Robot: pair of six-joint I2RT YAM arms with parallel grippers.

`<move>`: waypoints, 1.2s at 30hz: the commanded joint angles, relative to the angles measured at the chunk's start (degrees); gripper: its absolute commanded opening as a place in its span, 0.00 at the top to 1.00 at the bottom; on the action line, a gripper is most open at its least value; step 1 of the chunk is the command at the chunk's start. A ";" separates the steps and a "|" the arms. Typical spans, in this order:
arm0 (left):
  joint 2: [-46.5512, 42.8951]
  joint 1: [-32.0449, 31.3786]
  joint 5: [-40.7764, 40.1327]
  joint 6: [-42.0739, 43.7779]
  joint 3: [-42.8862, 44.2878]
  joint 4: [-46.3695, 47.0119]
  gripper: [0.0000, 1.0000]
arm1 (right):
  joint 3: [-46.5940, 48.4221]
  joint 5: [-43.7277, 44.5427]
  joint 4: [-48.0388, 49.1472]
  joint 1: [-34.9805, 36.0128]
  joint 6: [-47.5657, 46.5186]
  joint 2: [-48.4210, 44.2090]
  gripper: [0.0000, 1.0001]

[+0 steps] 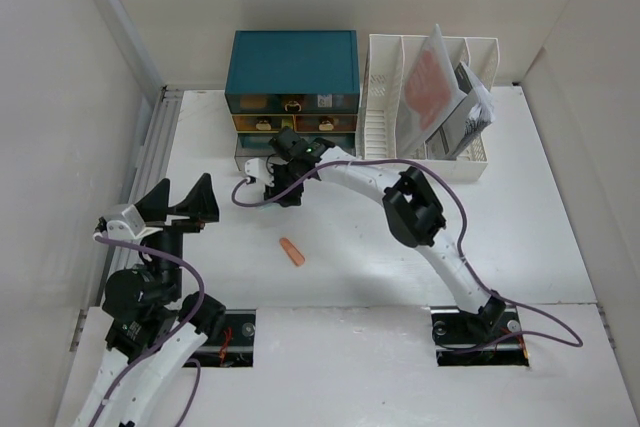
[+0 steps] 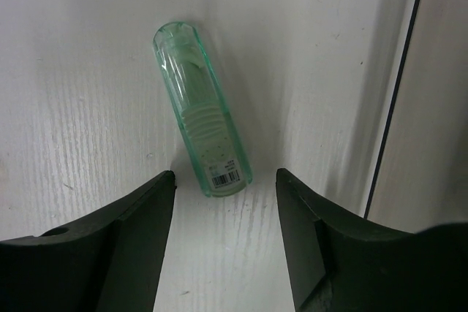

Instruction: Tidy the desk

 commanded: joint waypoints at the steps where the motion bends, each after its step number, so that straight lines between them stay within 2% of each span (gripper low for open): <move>1: -0.84 -0.11 0.88 0.91 0.03 2.45 0.01 | 3.88 -2.02 -0.47 0.58 -0.49 1.17 0.37; 9: -1.37 -0.11 1.41 0.91 0.03 2.45 0.01 | 7.50 -4.57 -2.50 1.11 -1.01 4.16 0.39; 12: -1.37 -0.11 1.41 0.91 0.03 2.45 0.01 | 7.50 -7.20 -3.98 1.11 -1.62 4.16 0.53; 13: -1.37 -0.11 1.41 0.91 0.03 2.45 0.01 | 6.89 -7.73 -3.99 1.11 -2.15 4.16 0.63; 17: -1.37 -0.11 1.41 0.91 0.03 2.45 0.01 | 3.55 -9.58 -4.52 1.11 -2.68 2.23 0.77; 27: -1.37 -0.11 1.41 0.91 0.03 2.45 0.01 | -5.24 -7.74 -1.19 2.78 -2.07 -9.01 0.80; 36: -1.37 -0.11 1.41 0.91 0.03 2.45 0.01 | -12.36 8.42 11.90 2.78 1.01 -19.30 0.80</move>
